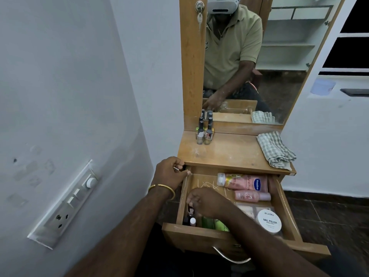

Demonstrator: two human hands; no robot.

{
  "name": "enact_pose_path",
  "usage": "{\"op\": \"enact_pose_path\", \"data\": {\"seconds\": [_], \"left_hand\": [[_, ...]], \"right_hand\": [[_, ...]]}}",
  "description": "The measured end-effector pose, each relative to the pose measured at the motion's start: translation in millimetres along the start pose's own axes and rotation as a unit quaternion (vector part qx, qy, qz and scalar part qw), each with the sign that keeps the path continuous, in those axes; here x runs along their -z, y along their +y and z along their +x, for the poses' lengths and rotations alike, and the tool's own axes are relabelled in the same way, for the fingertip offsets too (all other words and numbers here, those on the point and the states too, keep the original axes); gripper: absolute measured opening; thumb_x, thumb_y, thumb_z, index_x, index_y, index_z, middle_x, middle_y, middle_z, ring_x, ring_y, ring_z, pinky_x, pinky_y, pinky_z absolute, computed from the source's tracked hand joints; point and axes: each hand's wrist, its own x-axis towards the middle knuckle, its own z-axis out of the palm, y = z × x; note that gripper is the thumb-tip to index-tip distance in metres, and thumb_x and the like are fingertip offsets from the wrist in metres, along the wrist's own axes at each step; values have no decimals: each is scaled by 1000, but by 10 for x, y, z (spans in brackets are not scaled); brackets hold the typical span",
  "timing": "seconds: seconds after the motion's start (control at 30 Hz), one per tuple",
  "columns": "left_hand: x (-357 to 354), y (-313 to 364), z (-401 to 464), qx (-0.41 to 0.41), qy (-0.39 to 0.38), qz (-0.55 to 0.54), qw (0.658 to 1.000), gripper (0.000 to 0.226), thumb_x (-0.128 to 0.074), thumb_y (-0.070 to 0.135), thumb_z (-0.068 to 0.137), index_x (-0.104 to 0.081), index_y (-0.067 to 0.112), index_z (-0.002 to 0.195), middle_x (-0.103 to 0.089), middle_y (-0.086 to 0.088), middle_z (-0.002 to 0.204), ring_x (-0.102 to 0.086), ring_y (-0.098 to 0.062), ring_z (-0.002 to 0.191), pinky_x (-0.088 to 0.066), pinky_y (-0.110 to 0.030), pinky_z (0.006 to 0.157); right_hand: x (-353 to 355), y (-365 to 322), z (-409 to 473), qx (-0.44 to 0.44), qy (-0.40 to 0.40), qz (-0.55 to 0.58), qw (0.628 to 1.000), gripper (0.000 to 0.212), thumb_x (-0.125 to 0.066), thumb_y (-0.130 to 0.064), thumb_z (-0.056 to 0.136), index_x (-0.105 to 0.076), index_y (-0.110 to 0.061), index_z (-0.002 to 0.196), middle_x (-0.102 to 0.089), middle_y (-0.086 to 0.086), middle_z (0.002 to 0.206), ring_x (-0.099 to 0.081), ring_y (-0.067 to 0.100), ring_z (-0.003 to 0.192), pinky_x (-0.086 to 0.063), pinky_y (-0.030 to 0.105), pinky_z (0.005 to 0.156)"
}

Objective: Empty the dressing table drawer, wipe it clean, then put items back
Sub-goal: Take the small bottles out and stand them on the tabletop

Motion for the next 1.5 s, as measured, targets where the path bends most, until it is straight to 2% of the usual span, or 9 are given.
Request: {"op": "enact_pose_path", "data": {"seconds": [0.2,0.47,0.6,0.73,0.9,1.03,1.17,1.37,1.5], "left_hand": [[-28,-41,0,-1,-2,1,1000,26,-88,14,67,-67,19,81,-67,3,78,-64,-13,74,-53,-18,67],[-19,-37,6,-10,-11,-9,1000,21,-85,15,71,-69,17,84,-67,4,80,-64,-12,76,-54,-21,70],[1,-25,36,-29,-22,1,999,16,-74,6,78,-72,16,90,-69,4,84,-64,-8,80,-52,-15,72],[12,-20,55,-34,-92,-3,995,32,-61,-7,79,-71,19,95,-69,3,92,-59,5,71,-46,-6,68],[3,21,59,-65,-212,-15,975,37,-71,-1,75,-69,13,109,-71,-3,96,-67,-15,86,-57,-27,75],[-30,74,64,-56,-190,-50,979,39,-83,3,68,-69,17,102,-73,1,91,-71,-14,82,-58,-27,75],[-30,88,76,-63,-170,-22,983,31,-85,8,69,-71,17,96,-68,7,79,-62,-9,72,-50,-16,64],[12,-7,68,-83,-129,3,988,19,-82,11,73,-68,17,84,-68,-1,78,-61,-13,71,-50,-24,66],[66,-51,82,-64,-120,-12,991,22,-85,13,69,-67,19,79,-68,1,75,-59,-8,67,-51,-24,65]], "right_hand": [[54,-25,-26,42,-14,-16,999,25,-57,2,90,-75,-13,98,-70,-3,88,-63,3,72,-57,27,75],[15,24,2,42,-8,-24,999,18,-79,-19,79,-73,-25,96,-68,-6,98,-63,9,90,-56,34,83],[30,38,-2,24,40,-17,999,19,-76,-19,81,-66,-31,92,-63,-10,99,-60,7,89,-57,38,82],[297,-4,10,25,103,33,994,23,-75,-24,82,-60,-32,97,-62,-10,100,-61,8,90,-56,35,78],[640,-119,61,21,188,92,978,23,-77,-19,81,-61,-30,93,-66,-7,91,-67,12,81,-58,38,77],[721,-154,63,34,239,104,965,21,-79,-22,79,-62,-28,91,-66,-7,90,-66,11,77,-54,31,70],[657,-168,47,47,259,141,955,21,-79,-23,79,-61,-25,89,-65,-6,87,-66,11,75,-49,22,62],[531,-124,-66,39,188,174,966,43,-78,-26,82,-51,-28,116,-60,-6,101,-63,7,82,-53,27,74],[394,41,-184,57,-13,12,998,33,-72,-12,84,-62,-28,111,-62,-12,104,-60,2,87,-55,20,74]]}}
